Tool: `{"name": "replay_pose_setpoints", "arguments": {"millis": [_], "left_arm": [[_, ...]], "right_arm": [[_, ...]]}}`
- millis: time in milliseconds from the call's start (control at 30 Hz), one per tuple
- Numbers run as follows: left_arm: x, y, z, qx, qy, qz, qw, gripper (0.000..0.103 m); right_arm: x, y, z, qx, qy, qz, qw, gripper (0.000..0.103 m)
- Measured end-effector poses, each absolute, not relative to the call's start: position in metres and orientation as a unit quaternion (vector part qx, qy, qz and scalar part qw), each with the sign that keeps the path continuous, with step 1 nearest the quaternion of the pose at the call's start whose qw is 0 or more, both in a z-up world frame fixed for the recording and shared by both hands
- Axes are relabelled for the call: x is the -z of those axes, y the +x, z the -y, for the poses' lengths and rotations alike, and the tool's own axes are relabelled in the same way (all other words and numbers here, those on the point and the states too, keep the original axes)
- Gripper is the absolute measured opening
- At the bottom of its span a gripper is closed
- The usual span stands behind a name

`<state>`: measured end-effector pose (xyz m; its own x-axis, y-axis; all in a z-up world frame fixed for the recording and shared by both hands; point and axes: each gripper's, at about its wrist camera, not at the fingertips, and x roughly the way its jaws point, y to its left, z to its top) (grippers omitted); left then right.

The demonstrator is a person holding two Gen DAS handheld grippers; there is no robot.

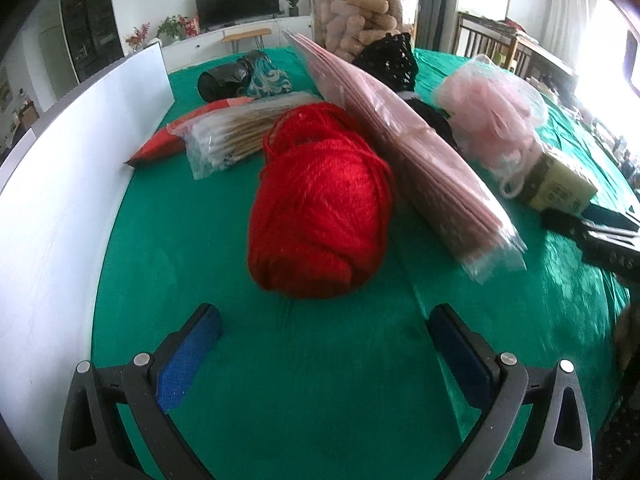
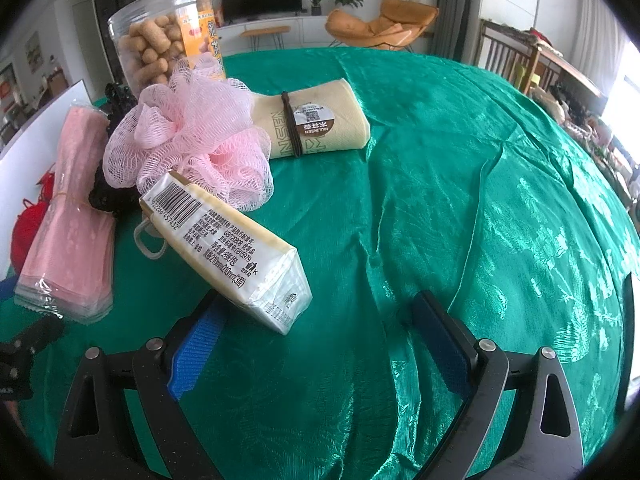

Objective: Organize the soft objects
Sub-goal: 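Lower the left gripper over the cotton swab bag and close on it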

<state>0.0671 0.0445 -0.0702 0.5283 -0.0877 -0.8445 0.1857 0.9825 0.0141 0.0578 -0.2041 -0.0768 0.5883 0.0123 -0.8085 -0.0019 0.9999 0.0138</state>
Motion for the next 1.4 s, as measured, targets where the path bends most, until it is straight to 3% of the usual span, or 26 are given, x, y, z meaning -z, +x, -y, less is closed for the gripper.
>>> {"name": "replay_pose_setpoints", "arguments": {"millis": [233,533,1000,1267,1400], "left_arm": [[0.056,0.053,-0.055,0.101,0.02,-0.494,0.863,0.103],[0.005,0.057,-0.054,0.124,0.008,-0.454,0.882,0.103],[0.008,0.057,-0.064,0.12,-0.017,-0.471,0.874,0.103],[-0.041,0.096,-0.091,0.123,-0.047,-0.461,0.877,0.103],[-0.043,0.139,-0.095,0.162,-0.068,-0.499,0.849,0.103]], "right_arm": [[0.077,0.057,0.204,-0.005,0.006,-0.453,0.891,0.095],[0.077,0.056,0.205,-0.005,0.007,-0.453,0.892,0.095],[0.078,0.055,0.205,-0.006,0.007,-0.452,0.892,0.095],[0.078,0.055,0.205,-0.006,0.007,-0.452,0.892,0.095],[0.078,0.054,0.205,-0.006,0.007,-0.452,0.892,0.095]]}}
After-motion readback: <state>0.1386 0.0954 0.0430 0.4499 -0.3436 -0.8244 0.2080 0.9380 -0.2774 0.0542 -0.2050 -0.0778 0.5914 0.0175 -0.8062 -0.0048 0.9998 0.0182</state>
